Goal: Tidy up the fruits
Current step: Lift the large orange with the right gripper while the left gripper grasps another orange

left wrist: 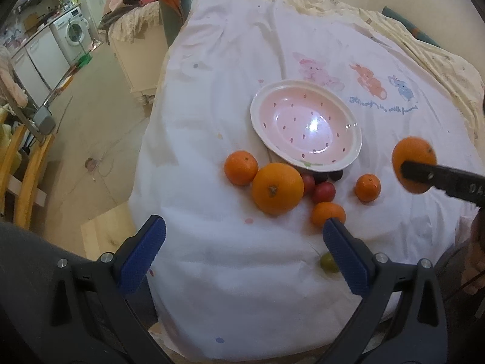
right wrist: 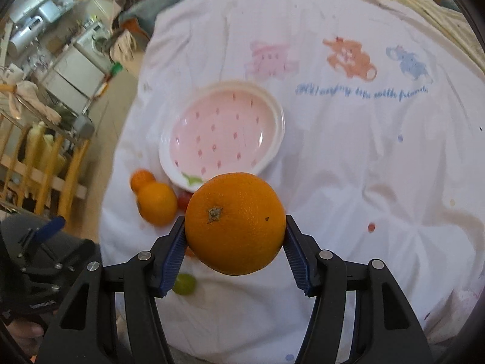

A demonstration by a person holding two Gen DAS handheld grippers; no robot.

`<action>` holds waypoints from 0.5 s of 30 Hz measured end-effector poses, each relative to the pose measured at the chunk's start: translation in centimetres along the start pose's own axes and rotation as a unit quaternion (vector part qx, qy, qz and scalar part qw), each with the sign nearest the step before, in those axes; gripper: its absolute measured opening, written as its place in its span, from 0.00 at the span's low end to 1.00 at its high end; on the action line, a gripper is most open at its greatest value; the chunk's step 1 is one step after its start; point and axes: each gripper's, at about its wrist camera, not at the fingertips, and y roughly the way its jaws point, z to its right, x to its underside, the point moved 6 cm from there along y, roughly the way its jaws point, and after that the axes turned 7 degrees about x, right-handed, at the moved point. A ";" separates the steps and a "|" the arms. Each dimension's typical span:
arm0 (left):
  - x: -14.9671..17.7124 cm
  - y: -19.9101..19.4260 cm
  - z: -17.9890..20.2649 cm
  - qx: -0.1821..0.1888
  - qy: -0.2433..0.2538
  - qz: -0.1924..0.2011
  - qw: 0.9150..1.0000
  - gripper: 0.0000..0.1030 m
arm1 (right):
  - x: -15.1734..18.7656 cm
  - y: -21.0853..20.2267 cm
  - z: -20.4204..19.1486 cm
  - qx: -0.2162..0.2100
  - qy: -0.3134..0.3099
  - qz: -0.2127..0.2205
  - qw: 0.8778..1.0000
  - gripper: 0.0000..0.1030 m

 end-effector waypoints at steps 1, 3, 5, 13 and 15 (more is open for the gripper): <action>-0.3 0.0 0.1 0.000 0.003 -0.001 1.000 0.99 | -0.4 -0.2 0.0 0.000 -0.002 0.007 1.000 0.61; -1.0 0.2 0.1 -0.007 0.009 -0.003 1.000 0.99 | -0.8 -0.8 0.2 0.007 -0.008 0.022 1.000 0.61; -1.8 0.5 0.2 -0.009 0.011 -0.009 1.000 0.99 | -1.3 -1.0 0.6 0.006 -0.002 0.036 0.999 0.61; -4.4 2.4 0.5 0.004 0.004 -0.030 1.000 0.99 | -1.4 -0.6 2.5 -0.006 0.044 0.048 0.998 0.61; -4.7 3.3 0.5 0.010 -0.005 -0.043 0.999 0.99 | -1.3 -0.5 3.0 -0.004 0.055 0.047 0.997 0.61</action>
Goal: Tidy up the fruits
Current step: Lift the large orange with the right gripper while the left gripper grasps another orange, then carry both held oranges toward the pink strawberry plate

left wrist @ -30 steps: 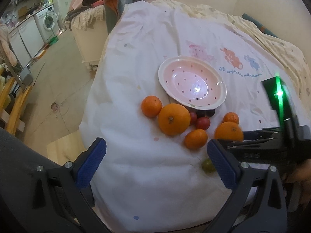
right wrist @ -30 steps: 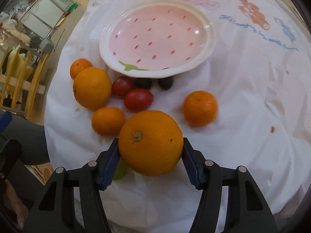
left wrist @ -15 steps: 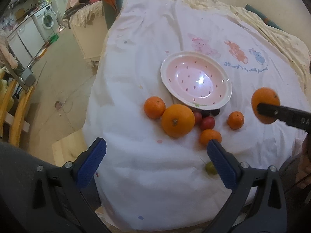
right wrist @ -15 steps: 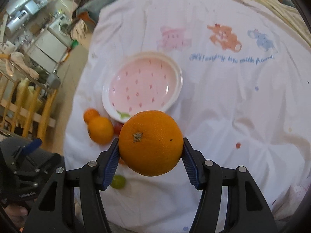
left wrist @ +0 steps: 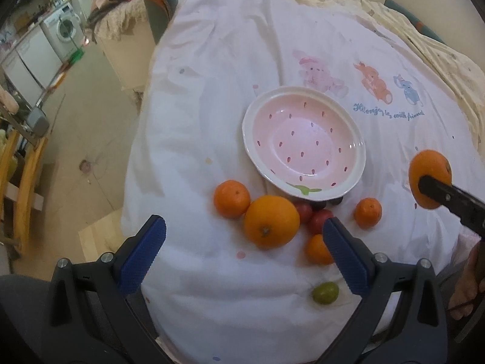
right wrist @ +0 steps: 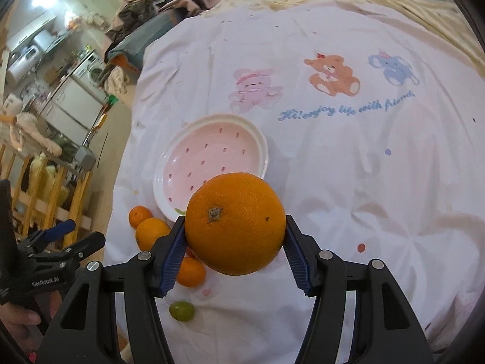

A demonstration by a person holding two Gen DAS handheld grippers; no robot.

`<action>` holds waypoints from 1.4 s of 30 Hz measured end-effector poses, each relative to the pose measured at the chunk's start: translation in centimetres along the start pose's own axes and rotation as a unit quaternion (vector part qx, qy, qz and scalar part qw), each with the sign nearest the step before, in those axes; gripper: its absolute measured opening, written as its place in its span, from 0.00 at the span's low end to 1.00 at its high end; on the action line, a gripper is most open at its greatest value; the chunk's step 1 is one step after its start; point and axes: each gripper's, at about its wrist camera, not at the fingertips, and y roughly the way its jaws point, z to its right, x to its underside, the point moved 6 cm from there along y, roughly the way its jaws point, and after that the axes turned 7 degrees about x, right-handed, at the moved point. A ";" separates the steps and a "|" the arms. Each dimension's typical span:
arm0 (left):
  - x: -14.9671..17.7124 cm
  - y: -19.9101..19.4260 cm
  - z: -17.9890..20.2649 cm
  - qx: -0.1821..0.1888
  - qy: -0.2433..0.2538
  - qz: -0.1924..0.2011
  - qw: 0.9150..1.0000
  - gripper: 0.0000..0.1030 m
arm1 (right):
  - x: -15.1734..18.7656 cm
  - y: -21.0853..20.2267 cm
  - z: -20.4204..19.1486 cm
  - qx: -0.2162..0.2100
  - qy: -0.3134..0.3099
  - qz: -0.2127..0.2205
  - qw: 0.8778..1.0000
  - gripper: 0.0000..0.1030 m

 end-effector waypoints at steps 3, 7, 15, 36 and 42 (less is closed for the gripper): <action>-0.5 1.3 -0.5 -0.002 -0.026 -0.032 0.999 0.96 | -0.1 0.4 1.2 0.017 0.018 -0.003 1.000 0.61; -0.8 3.0 -1.6 0.004 -0.083 -0.073 0.994 0.88 | -0.5 0.9 2.4 0.012 0.044 -0.011 0.999 0.61; 1.4 6.5 -0.3 0.007 -0.109 -0.136 0.985 0.82 | -0.6 1.3 2.6 0.007 0.051 -0.020 0.998 0.61; 2.2 9.4 1.8 0.010 -0.102 -0.161 0.982 0.52 | -0.5 1.7 1.6 0.003 0.034 -0.028 0.999 0.61; 2.3 7.1 2.8 0.003 -0.075 -0.153 0.985 0.52 | -0.5 1.6 1.6 0.005 0.031 -0.026 0.999 0.61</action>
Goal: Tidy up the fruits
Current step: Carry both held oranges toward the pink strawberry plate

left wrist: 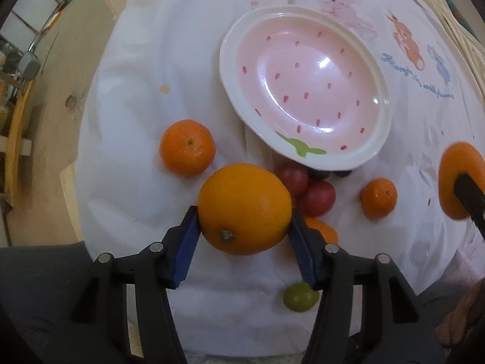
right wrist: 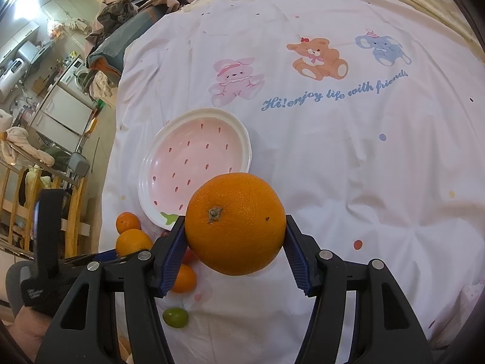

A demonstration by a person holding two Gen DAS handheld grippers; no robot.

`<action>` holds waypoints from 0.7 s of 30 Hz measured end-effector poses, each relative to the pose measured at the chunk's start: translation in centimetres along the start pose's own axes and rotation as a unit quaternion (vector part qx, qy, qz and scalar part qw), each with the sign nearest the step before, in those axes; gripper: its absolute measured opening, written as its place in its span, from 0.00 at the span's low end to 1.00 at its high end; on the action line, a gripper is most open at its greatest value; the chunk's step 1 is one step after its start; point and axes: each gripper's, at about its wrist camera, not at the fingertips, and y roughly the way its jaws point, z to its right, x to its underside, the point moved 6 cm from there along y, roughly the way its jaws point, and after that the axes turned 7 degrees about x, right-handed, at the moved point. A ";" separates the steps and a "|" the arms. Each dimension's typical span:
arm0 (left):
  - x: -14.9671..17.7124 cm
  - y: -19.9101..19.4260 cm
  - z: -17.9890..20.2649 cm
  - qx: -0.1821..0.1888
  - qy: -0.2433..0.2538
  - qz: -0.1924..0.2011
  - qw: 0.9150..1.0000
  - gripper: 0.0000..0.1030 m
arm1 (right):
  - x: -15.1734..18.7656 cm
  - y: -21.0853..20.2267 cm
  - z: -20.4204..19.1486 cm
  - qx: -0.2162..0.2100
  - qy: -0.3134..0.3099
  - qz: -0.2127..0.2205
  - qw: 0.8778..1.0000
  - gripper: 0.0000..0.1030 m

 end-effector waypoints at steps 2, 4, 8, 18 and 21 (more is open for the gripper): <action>0.5 -1.3 0.6 -0.001 0.012 0.011 1.000 0.52 | 0.0 -0.1 0.0 0.000 0.000 0.001 1.000 0.61; 0.9 -2.3 1.1 0.001 0.028 0.021 0.999 0.52 | 0.0 -0.1 -0.1 0.000 -0.001 0.003 1.000 0.61; 1.2 -5.0 1.6 -0.002 0.059 0.056 0.997 0.52 | 0.1 -0.4 -0.2 -0.003 -0.002 0.007 1.000 0.61; -2.0 -9.3 0.6 -0.044 0.107 0.142 0.983 0.52 | 0.3 -1.9 -2.1 -0.017 -0.029 0.036 0.999 0.61; -3.2 -9.2 0.3 -0.048 0.106 0.146 0.982 0.52 | -0.2 -2.4 -2.4 -0.022 -0.033 0.050 0.998 0.61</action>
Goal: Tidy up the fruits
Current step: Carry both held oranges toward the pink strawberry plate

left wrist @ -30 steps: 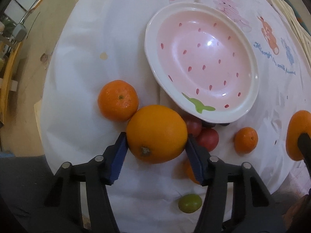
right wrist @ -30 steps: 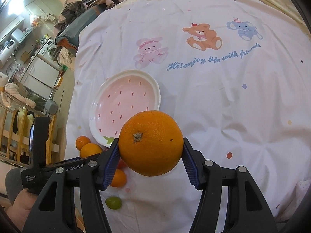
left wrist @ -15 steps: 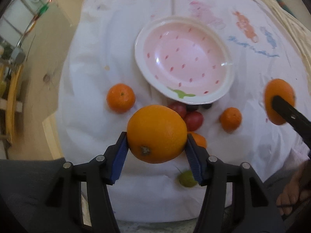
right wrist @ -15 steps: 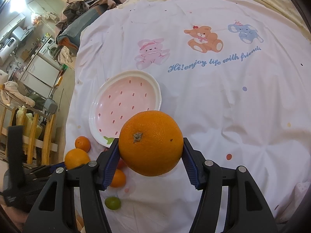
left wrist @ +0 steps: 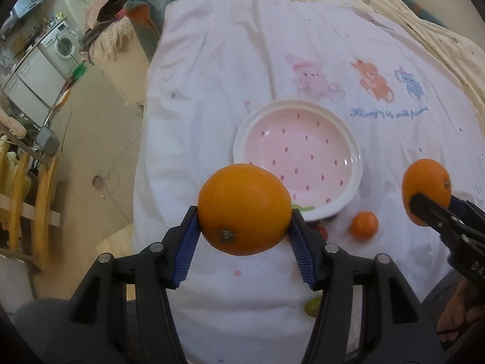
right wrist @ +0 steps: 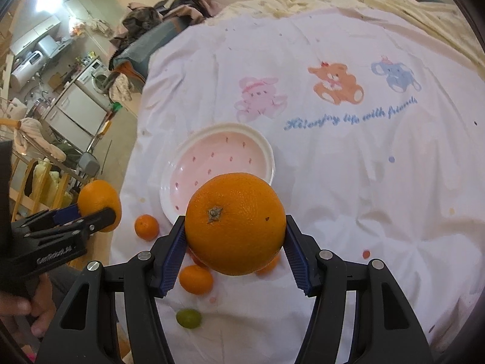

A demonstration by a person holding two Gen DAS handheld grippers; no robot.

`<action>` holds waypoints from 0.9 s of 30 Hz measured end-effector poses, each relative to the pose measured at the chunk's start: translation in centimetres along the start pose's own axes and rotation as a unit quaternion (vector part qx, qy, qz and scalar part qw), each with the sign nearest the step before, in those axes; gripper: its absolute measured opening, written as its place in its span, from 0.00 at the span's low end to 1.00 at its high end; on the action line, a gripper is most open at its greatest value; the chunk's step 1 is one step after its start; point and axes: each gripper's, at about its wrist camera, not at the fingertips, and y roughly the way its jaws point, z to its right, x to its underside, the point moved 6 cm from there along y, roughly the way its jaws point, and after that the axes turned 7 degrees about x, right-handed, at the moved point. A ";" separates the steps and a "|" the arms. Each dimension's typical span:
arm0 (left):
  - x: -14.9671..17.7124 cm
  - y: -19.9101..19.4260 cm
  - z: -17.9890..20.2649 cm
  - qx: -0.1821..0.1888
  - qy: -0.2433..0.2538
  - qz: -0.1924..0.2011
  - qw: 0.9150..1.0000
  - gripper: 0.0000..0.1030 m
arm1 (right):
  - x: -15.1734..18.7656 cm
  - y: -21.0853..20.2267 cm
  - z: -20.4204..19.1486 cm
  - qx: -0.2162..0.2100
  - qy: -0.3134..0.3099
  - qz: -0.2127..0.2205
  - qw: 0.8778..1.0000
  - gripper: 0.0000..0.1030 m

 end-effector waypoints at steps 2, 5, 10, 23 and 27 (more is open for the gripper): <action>-0.6 0.3 -0.5 0.000 -0.002 -0.002 1.000 0.52 | -0.7 -0.2 0.1 -0.006 0.002 0.008 1.000 0.61; -1.3 0.9 -0.7 -0.001 -0.005 -0.005 1.000 0.52 | -1.6 0.0 0.4 -0.028 0.009 0.003 1.000 0.61; -2.4 2.3 -1.0 -0.004 -0.002 -0.011 1.000 0.52 | -3.4 0.9 1.2 -0.019 0.015 0.006 1.000 0.61; -5.6 6.0 -0.4 -0.001 0.011 -0.025 1.000 0.52 | -7.3 4.5 2.0 0.003 0.010 0.002 1.000 0.61; -6.5 7.1 -0.2 0.002 0.017 -0.024 1.000 0.52 | -8.0 5.7 2.1 0.008 0.006 0.000 1.000 0.61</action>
